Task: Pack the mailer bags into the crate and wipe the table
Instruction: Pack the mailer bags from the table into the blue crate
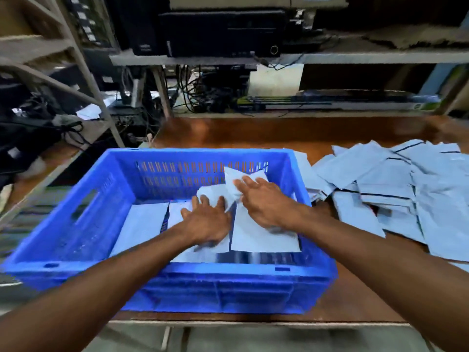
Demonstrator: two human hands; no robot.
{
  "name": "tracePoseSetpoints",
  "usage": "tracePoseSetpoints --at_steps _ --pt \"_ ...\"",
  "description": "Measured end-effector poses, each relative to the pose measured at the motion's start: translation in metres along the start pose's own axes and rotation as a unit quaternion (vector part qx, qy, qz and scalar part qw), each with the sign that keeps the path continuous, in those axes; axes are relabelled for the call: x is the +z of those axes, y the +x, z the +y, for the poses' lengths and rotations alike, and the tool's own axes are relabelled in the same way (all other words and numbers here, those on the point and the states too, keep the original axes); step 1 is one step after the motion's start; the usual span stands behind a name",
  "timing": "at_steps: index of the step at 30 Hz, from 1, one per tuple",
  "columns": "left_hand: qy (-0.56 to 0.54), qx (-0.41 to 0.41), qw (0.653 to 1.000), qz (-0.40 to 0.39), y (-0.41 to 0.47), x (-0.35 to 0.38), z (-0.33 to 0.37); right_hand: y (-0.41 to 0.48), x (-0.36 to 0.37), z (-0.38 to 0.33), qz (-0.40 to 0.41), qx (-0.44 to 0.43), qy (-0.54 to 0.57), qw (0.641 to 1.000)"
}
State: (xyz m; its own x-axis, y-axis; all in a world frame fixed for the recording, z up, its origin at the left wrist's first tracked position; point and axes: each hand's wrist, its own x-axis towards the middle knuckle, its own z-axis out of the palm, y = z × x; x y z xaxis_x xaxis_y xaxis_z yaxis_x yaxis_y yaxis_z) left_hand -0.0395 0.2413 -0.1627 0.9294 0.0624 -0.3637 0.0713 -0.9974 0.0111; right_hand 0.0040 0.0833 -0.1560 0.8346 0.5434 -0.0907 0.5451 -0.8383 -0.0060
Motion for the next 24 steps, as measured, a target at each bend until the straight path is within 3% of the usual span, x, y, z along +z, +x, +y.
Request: tracePoseSetpoints --at_steps 5,10,13,17,19,22,24 --pt "0.08 0.116 0.972 -0.186 0.021 -0.003 -0.003 0.007 0.035 -0.005 -0.276 0.113 -0.03 0.954" --pt "0.149 0.114 0.957 -0.22 0.035 0.013 -0.019 0.001 0.038 -0.011 -0.388 0.125 -0.089 0.909" --pt "0.161 0.107 0.962 -0.194 0.037 0.025 -0.012 0.003 0.036 -0.014 -0.404 0.135 -0.07 0.902" --pt "0.147 0.085 0.972 -0.16 0.028 0.019 0.004 0.002 0.023 -0.015 -0.378 0.132 -0.052 0.915" --pt "0.158 0.076 0.972 -0.155 0.022 0.008 0.011 -0.003 0.007 -0.015 -0.327 0.1 -0.055 0.938" --pt "0.163 0.076 0.981 -0.068 0.023 -0.02 0.017 -0.018 -0.029 0.006 -0.081 0.018 0.015 0.996" --pt "0.081 0.091 0.991 0.049 0.025 -0.044 0.026 -0.038 -0.059 0.041 0.113 0.022 0.086 0.99"
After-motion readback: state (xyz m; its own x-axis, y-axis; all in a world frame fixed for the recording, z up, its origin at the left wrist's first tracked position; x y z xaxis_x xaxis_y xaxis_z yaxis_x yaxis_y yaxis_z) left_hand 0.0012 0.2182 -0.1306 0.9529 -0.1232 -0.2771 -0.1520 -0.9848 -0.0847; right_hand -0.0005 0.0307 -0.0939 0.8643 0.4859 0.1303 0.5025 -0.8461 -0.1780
